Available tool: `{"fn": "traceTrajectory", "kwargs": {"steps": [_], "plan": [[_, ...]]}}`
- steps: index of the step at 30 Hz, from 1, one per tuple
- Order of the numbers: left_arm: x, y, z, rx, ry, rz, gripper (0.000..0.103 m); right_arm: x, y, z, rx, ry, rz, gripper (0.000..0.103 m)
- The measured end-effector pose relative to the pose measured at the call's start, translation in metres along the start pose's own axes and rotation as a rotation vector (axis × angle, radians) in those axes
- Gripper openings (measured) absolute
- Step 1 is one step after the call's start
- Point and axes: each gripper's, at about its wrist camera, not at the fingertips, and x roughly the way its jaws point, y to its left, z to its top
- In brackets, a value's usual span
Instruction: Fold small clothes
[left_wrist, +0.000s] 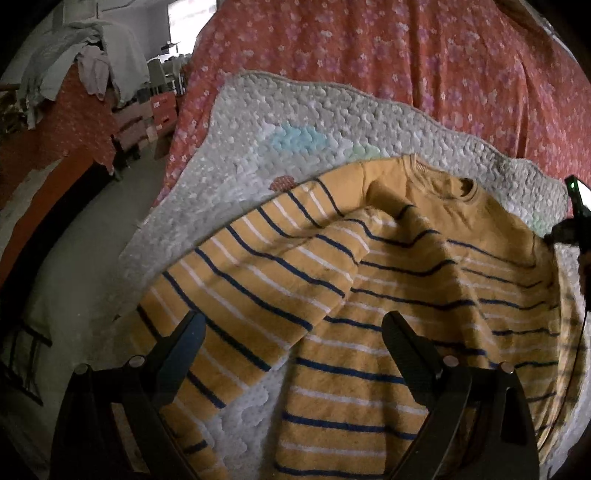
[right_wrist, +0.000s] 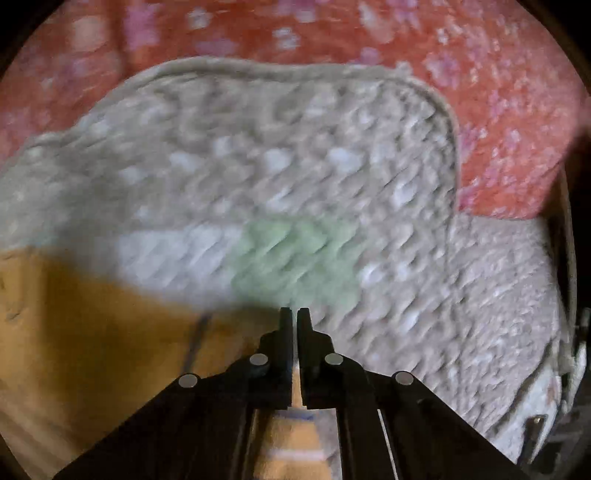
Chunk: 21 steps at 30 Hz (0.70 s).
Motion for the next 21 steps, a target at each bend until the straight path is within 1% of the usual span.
{"fn": "traceTrajectory", "kwargs": {"steps": [1, 2, 4, 6, 7, 8, 9, 10, 11, 12, 13, 15, 16, 17, 19, 21], "plan": [[0.003, 0.000, 0.000, -0.001, 0.008, 0.005, 0.096, 0.001, 0.000, 0.002, -0.007, -0.015, -0.068, 0.000], [0.004, 0.001, 0.000, -0.003, 0.013, 0.006, 0.096, 0.001, -0.001, 0.002, 0.006, -0.018, -0.087, 0.000], [0.006, 0.005, 0.001, -0.020, 0.022, 0.006, 0.096, -0.009, -0.009, -0.005, 0.065, -0.041, -0.008, 0.000], [0.006, 0.007, 0.001, -0.028, 0.021, 0.008, 0.096, -0.032, -0.018, -0.020, 0.106, -0.057, 0.070, 0.001], [0.005, 0.009, 0.001, -0.034, 0.019, 0.007, 0.096, -0.046, -0.023, -0.034, 0.124, -0.062, 0.141, 0.003], [0.004, 0.010, 0.001, -0.038, 0.019, 0.004, 0.096, -0.057, -0.027, -0.047, 0.139, -0.060, 0.208, 0.008], [0.004, 0.011, 0.002, -0.040, 0.019, 0.001, 0.096, -0.072, -0.034, -0.068, 0.156, -0.051, 0.289, 0.021], [0.002, 0.012, 0.002, -0.043, 0.018, -0.002, 0.096, -0.085, -0.042, -0.090, 0.167, -0.043, 0.336, 0.029], [0.000, 0.013, 0.001, -0.046, 0.017, -0.004, 0.096, -0.093, -0.049, -0.108, 0.172, -0.043, 0.351, 0.047], [-0.001, 0.014, 0.000, -0.048, 0.015, -0.005, 0.096, -0.102, -0.057, -0.133, 0.171, -0.048, 0.338, 0.057], [-0.003, 0.015, 0.000, -0.051, 0.013, -0.006, 0.096, -0.106, -0.065, -0.154, 0.164, -0.050, 0.298, 0.058], [-0.008, 0.018, -0.003, -0.059, 0.009, -0.008, 0.096, -0.097, -0.082, -0.182, 0.126, -0.043, 0.230, 0.058], [-0.010, 0.020, -0.004, -0.067, 0.008, -0.010, 0.096, -0.099, -0.083, -0.206, 0.102, -0.031, 0.194, 0.058], [-0.012, 0.022, -0.006, -0.073, 0.008, -0.011, 0.096, -0.098, -0.084, -0.220, 0.096, -0.023, 0.183, 0.058], [-0.017, 0.026, -0.009, -0.088, 0.005, -0.009, 0.096, -0.102, -0.086, -0.253, 0.125, -0.015, 0.183, 0.058], [-0.021, 0.030, -0.012, -0.103, 0.000, -0.001, 0.096, -0.121, -0.084, -0.279, 0.169, -0.067, 0.182, 0.058]]}}
